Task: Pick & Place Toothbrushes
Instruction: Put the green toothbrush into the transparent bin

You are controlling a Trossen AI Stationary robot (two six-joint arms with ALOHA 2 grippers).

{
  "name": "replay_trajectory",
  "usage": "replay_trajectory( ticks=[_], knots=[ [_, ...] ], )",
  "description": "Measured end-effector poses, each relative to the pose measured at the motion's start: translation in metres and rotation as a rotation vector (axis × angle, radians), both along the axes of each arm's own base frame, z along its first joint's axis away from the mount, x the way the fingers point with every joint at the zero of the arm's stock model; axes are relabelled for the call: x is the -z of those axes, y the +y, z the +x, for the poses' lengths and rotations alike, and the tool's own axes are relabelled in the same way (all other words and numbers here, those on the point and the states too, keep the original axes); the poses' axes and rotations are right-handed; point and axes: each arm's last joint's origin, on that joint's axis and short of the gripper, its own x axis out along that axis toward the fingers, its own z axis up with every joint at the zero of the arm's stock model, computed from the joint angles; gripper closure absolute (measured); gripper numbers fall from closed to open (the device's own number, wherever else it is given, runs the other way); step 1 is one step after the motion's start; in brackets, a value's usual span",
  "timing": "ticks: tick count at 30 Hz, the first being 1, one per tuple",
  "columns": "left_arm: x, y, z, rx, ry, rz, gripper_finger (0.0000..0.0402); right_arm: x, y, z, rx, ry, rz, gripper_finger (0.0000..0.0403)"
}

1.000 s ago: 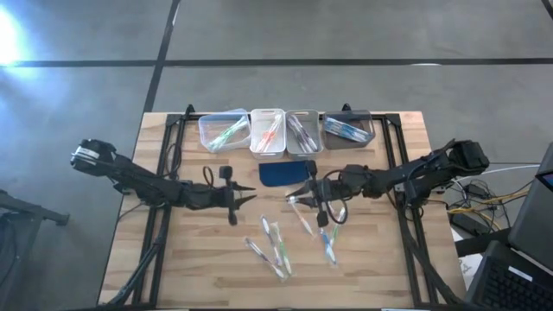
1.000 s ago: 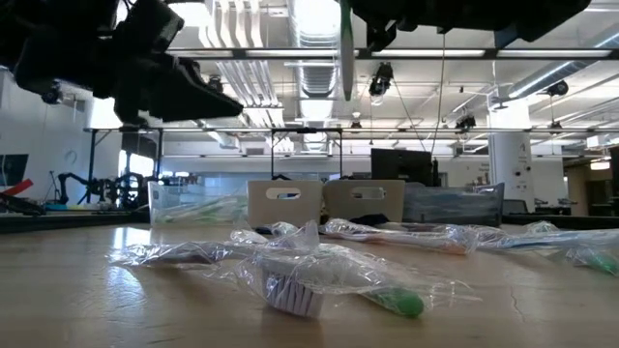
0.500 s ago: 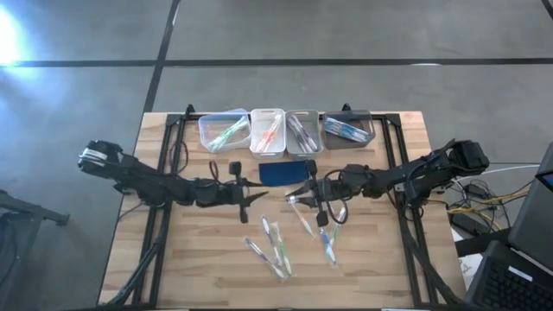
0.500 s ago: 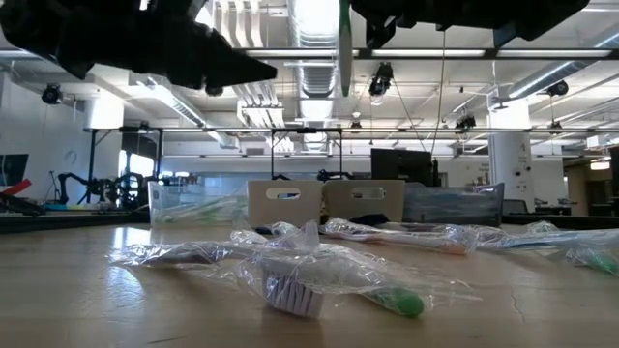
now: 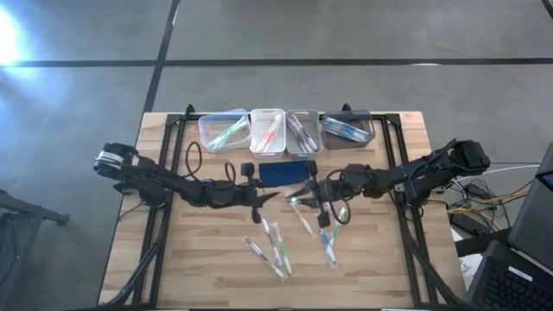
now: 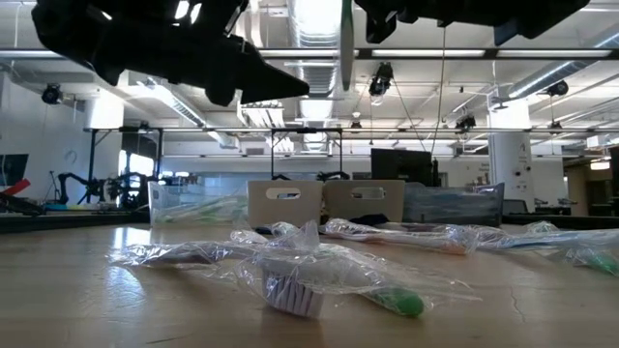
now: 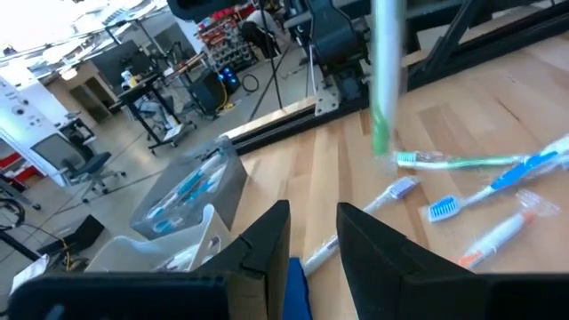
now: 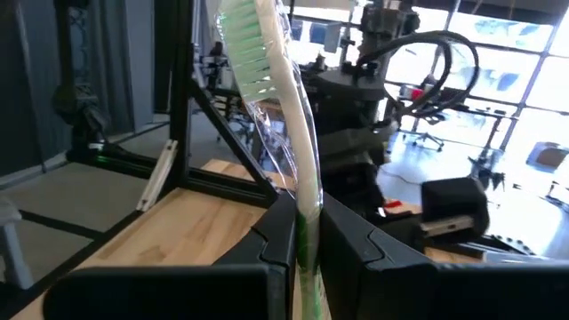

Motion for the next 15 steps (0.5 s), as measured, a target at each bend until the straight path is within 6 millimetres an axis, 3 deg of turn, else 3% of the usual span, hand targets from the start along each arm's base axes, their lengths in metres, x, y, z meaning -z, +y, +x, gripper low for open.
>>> replay_trajectory(
  ticks=[9,15],
  knots=[
    [-0.005,-0.001,0.005,0.016,-0.018,-0.010,0.0300,-0.003,0.004,-0.002,-0.020,-0.018,-0.024,0.0374],
    [-0.013,-0.005,0.010,0.129,-0.044,-0.043,0.0300,-0.004,0.004,-0.003,-0.016,-0.026,-0.047,0.0374]
  ],
)
